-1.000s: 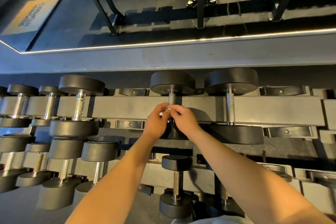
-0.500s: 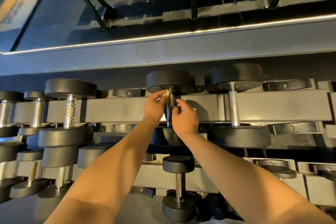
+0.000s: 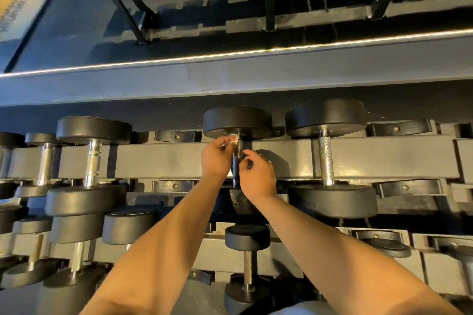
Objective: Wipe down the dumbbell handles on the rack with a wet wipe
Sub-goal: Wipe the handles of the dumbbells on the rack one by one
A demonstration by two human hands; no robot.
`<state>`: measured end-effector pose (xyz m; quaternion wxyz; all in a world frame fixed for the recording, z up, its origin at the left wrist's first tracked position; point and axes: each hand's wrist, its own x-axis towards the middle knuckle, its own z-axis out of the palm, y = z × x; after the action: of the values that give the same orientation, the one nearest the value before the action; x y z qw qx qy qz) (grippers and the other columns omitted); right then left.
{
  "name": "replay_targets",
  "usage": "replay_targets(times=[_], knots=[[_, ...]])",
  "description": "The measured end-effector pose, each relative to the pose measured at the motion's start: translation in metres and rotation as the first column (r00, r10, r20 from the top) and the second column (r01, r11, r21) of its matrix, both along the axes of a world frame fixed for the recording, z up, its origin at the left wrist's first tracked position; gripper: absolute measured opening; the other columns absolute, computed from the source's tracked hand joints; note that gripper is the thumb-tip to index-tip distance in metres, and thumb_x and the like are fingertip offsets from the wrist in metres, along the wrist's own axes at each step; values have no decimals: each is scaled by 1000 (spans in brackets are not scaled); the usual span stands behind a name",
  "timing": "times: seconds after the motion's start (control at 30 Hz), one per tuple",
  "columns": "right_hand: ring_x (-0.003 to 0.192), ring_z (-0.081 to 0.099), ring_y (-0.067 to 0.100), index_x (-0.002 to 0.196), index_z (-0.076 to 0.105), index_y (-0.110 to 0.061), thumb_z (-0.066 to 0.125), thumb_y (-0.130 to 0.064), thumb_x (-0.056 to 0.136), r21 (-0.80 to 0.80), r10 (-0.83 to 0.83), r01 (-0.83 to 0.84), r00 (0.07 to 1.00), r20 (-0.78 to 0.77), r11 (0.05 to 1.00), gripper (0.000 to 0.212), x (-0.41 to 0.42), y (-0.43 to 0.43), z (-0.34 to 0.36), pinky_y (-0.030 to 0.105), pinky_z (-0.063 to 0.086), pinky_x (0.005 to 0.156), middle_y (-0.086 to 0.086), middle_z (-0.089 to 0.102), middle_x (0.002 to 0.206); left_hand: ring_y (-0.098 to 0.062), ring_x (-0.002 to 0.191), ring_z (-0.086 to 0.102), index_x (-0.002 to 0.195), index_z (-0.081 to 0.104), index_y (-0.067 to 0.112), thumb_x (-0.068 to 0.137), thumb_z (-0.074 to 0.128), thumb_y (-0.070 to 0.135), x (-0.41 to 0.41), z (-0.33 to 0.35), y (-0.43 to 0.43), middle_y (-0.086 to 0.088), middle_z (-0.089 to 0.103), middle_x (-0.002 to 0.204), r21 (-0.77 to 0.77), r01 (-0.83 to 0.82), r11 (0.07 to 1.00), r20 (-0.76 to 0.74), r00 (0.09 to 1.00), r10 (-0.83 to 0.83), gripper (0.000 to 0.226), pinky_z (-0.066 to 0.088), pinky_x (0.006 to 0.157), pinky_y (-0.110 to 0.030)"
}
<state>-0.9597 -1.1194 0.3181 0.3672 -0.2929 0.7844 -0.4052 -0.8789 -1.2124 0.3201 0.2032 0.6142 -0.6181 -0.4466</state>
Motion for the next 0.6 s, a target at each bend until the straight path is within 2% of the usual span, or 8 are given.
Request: replay_targets(times=[0.1,0.2,0.3,0.37,0.4,0.47,0.53,0.6], knots=[[100,59,13,135,58,-28,50,-26,102,-9,-12,12,999,30,1000,34,-1,0,0,28,52,82,0,62,118,-11,98,67,113,73,21,100,62,14,-5,1,-3,1,72,111,8,21,1000,-3,1000,-21,19,53,90,-25],[103,63,17,134,59,-29,50,-26,102,-8,-17,17,999,29,1000,33,2,-1,-1,32,57,86,0,63,120,-1,85,65,104,75,24,98,64,13,2,1,3,3,74,105,43,20,999,-6,1000,-20,17,54,82,-20],[98,66,19,133,59,-31,51,-27,101,-1,-26,26,999,38,1000,33,4,-2,0,39,61,83,1,66,117,-3,77,62,105,77,21,96,67,12,9,2,8,6,72,98,61,33,998,11,999,-34,16,53,81,-26],[97,65,17,133,59,-31,50,-27,101,13,-23,23,999,49,1000,33,4,-1,1,35,60,81,0,66,115,-2,72,59,108,76,20,97,65,13,7,3,8,8,70,96,24,43,999,26,999,-44,17,53,80,-27],[97,65,16,134,59,-31,50,-26,102,20,-16,15,999,50,1000,34,3,-2,1,31,59,79,-1,67,114,-1,74,59,110,76,20,98,64,14,6,3,6,8,70,98,-6,37,999,16,999,-37,18,52,80,-26],[98,65,15,134,59,-30,49,-26,102,25,-9,8,999,53,1000,33,3,-1,0,25,56,77,-1,67,113,-4,90,63,116,74,19,100,62,16,1,5,4,8,70,106,-35,18,999,-22,1000,-19,21,51,87,-24],[97,65,15,133,60,-29,49,-25,102,14,-13,13,999,51,1000,33,2,-2,0,29,58,80,0,68,110,-8,100,65,117,73,20,100,61,15,-1,4,0,6,70,111,-22,26,999,-33,999,-27,22,52,92,-25],[95,66,17,132,61,-28,50,-24,101,11,-13,12,999,43,1000,32,2,-3,0,36,60,83,1,69,106,-9,97,67,114,74,23,99,63,15,3,1,0,5,72,109,-1,59,998,12,998,-59,21,53,88,-24]])
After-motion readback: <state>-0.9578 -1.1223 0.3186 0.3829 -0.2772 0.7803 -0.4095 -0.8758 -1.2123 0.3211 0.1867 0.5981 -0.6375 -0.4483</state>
